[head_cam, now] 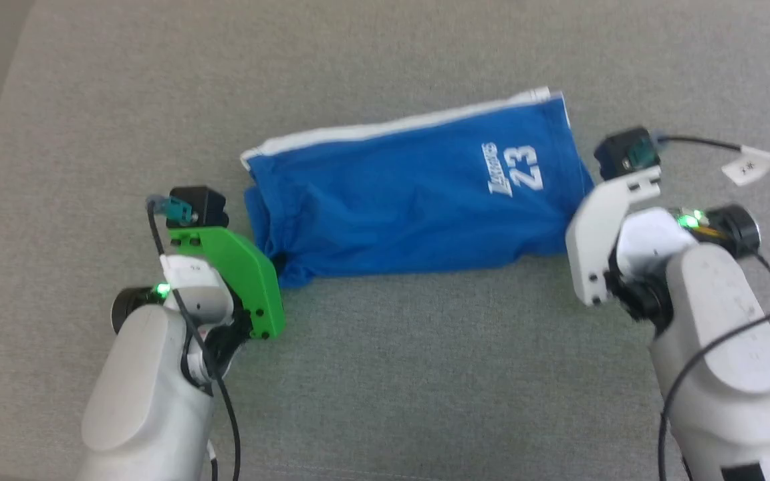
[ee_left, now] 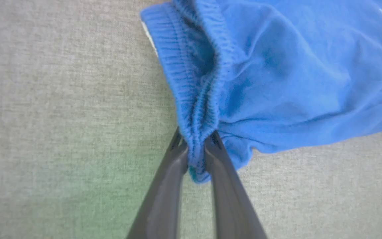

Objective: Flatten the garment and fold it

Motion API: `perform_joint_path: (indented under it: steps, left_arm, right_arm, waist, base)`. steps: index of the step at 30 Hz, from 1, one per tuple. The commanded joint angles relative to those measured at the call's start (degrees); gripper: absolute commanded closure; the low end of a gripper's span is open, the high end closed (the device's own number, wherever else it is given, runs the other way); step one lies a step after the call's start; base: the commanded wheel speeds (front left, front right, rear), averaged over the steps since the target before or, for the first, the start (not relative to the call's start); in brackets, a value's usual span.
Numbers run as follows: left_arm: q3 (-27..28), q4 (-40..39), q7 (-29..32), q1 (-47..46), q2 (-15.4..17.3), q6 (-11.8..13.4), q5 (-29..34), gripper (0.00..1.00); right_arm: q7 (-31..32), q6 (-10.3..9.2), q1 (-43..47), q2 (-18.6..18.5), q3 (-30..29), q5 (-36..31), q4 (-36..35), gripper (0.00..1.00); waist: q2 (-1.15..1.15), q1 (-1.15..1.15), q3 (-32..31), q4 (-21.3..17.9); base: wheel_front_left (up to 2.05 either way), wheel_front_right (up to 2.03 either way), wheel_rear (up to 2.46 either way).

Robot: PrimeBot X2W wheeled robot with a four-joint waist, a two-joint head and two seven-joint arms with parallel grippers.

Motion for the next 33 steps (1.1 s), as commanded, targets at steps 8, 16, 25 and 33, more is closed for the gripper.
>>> perform_joint_path:
  steps: [8,16,25,33]
  left_arm:
    - [-0.33,-1.88,4.89,5.85,2.42,-0.74,-1.6,1.0]
    - [-0.52,-2.62,6.51,11.15,2.92,0.78,-2.04,1.0]
    - [-0.26,-1.49,6.63,12.12,2.97,1.63,-2.72,1.0]
    - [0.59,-3.76,7.94,12.37,3.62,1.8,-4.31,0.0]
  right_arm:
    - [4.24,-0.11,11.27,-3.23,-0.42,5.93,-9.49,1.0]
    - [6.28,-0.11,25.53,-1.37,-3.38,7.35,-19.88,1.0]
    - [5.0,-0.11,34.09,0.87,-5.1,9.28,-22.53,1.0]
    - [0.48,-0.11,33.49,0.91,-6.07,12.48,-23.09,0.0]
  waist:
    - [0.0,0.0,-6.14,0.29]
    - [0.0,0.0,-7.95,-0.29]
    - [0.0,0.0,-7.63,-0.58]
    - [0.0,0.0,-8.79,-0.96]
  base:
    - [0.0,0.0,0.0]
    - [0.0,0.0,0.0]
    - [0.0,0.0,0.0]
    - [0.0,0.0,0.0]
